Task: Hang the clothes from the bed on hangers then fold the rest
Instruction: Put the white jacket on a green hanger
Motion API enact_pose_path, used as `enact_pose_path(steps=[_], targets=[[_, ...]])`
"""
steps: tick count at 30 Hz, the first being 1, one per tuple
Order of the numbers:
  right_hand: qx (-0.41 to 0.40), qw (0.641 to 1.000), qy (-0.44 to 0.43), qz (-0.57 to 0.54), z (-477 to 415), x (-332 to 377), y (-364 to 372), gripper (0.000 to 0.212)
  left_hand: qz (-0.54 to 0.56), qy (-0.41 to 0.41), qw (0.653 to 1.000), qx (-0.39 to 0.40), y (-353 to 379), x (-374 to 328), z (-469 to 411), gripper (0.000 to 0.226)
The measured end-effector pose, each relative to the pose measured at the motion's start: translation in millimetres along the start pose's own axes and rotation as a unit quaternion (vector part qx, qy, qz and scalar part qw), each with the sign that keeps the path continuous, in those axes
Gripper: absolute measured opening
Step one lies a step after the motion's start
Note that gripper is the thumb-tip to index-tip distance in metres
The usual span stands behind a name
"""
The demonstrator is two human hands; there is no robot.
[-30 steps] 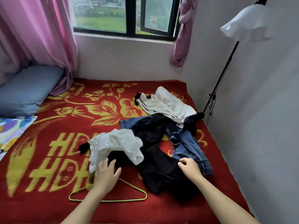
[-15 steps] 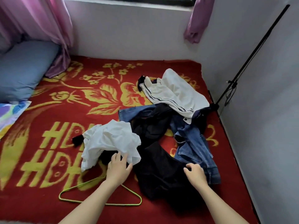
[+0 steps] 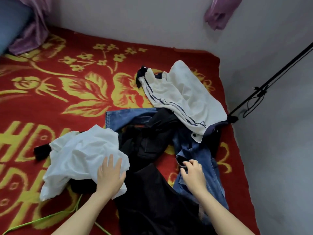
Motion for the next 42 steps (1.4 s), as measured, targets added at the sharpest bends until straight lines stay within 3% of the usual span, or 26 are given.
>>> enact_pose_path(steps=[5,8,11,14,19,23,26,32,36,39,42], targets=[[-0.025,0.986,-0.061,0.151,-88.4,-28.7,-20.7,0.043,0.012,-0.038,0.999,-0.025,29.9,-11.6,-54.3,0.078],[-0.046,0.966,-0.107,0.232,-134.3,-40.0,-34.7,0.050,0.041,-0.077,0.996,0.012,56.3,-12.7,-72.6,0.100],[0.005,0.935,-0.057,0.350,-169.3,-55.7,-37.8,0.071,0.062,-0.076,0.995,0.033,72.3,-17.2,-80.1,0.124],[0.051,0.914,0.030,0.402,-193.6,-80.3,-35.3,0.073,0.081,-0.052,0.995,0.019,80.7,-24.0,-81.5,0.109],[0.018,0.949,0.057,0.309,-199.0,-102.5,-29.7,0.035,0.080,-0.040,0.995,0.039,88.2,-22.2,-88.2,0.107],[-0.010,0.964,0.056,0.259,-192.1,-94.6,-31.8,0.020,0.028,-0.062,0.996,0.056,96.2,-17.2,-95.5,0.131],[-0.017,0.972,0.045,0.231,-176.6,-82.0,-25.9,0.008,-0.001,-0.071,0.995,0.077,105.1,-12.0,-100.5,0.131],[-0.031,0.982,0.040,0.182,-136.1,-44.4,-3.8,0.008,0.008,-0.038,0.992,0.118,93.1,-6.4,-77.1,0.114],[-0.011,0.983,0.026,0.179,-89.1,-23.0,12.0,0.034,0.044,0.002,0.991,0.128,86.1,-16.6,-18.2,0.097],[0.000,0.983,0.031,0.181,-58.7,-17.5,3.6,0.027,0.051,0.038,0.989,0.131,77.2,-33.8,31.7,0.097],[0.005,0.983,0.030,0.183,-26.7,-10.6,-19.4,0.041,0.048,0.064,0.989,0.121,64.1,-51.0,77.6,0.096]])
Point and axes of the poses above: each hand's wrist, its own z-axis away from the middle knuckle, its own y-axis out of the palm, x = y × z, the point moved 4 cm from there along -z, towards the middle knuckle, and after that the axes turned 10 degrees about -y, right-handed, at the moved point
